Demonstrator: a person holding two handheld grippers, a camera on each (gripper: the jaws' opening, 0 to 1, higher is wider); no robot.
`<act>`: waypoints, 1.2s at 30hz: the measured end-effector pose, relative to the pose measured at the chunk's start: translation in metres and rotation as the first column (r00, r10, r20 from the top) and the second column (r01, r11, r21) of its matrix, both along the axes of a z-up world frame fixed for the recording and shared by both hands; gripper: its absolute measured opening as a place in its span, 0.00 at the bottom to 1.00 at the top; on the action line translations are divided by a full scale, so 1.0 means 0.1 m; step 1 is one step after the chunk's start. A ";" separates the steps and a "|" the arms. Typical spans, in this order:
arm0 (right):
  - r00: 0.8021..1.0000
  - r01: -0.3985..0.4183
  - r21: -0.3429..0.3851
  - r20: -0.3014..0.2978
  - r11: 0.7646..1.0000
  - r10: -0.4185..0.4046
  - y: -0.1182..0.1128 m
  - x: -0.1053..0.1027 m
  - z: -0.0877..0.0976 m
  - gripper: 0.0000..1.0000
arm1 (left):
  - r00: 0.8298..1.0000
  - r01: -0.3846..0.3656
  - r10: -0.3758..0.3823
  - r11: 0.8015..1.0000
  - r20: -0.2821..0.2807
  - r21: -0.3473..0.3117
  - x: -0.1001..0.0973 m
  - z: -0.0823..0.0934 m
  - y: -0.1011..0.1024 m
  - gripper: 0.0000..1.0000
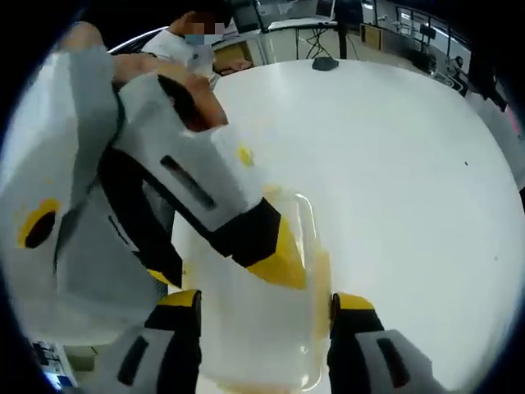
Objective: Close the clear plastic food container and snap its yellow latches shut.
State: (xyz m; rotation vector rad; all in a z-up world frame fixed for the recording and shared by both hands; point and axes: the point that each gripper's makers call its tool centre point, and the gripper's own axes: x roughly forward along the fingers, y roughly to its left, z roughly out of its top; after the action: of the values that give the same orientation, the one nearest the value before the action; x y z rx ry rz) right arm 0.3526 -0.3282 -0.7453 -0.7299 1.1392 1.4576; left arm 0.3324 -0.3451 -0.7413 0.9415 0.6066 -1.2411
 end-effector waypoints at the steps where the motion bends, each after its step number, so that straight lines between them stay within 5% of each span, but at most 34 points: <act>1: 1.000 -0.005 -0.008 -0.003 1.000 0.005 -0.01 -0.01 0.00 0.61 | 1.000 0.007 -0.008 1.000 0.014 0.008 0.00 -0.01 -0.01 0.61; 7: 1.000 0.004 -0.029 -0.024 1.000 -0.005 -0.01 -0.01 -0.01 0.59 | 1.000 -0.002 0.002 1.000 0.004 -0.023 0.02 0.00 0.02 0.61; 12: 0.988 0.067 -0.104 -0.132 0.992 -0.080 -0.04 -0.10 -0.06 0.57 | 0.999 0.034 -0.034 0.999 0.019 -0.001 -0.05 -0.01 0.02 0.61; 18: 0.989 0.089 -0.055 -0.110 0.995 -0.095 0.03 -0.08 -0.07 0.61 | 0.997 -0.006 0.008 1.000 0.076 -0.021 -0.03 -0.02 0.00 0.60; 21: 0.996 0.039 -0.017 -0.076 0.999 -0.041 0.13 -0.08 -0.07 0.65 | 0.997 -0.017 0.020 0.999 0.071 -0.043 -0.02 0.01 0.00 0.60; 30: 0.995 0.082 0.001 -0.059 0.997 -0.082 0.08 -0.08 -0.04 0.67 | 0.998 0.024 -0.023 0.999 0.058 -0.032 -0.04 0.00 0.00 0.62; 36: 0.999 0.043 0.036 0.007 0.998 -0.044 0.04 -0.11 0.02 0.66 | 0.999 0.030 -0.029 0.998 0.036 -0.046 -0.03 0.03 0.00 0.62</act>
State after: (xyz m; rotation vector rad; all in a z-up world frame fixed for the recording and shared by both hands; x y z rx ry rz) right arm 0.3420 -0.3239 -0.7429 -0.6811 1.1137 1.4341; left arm 0.3296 -0.3450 -0.7379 0.9348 0.5359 -1.2574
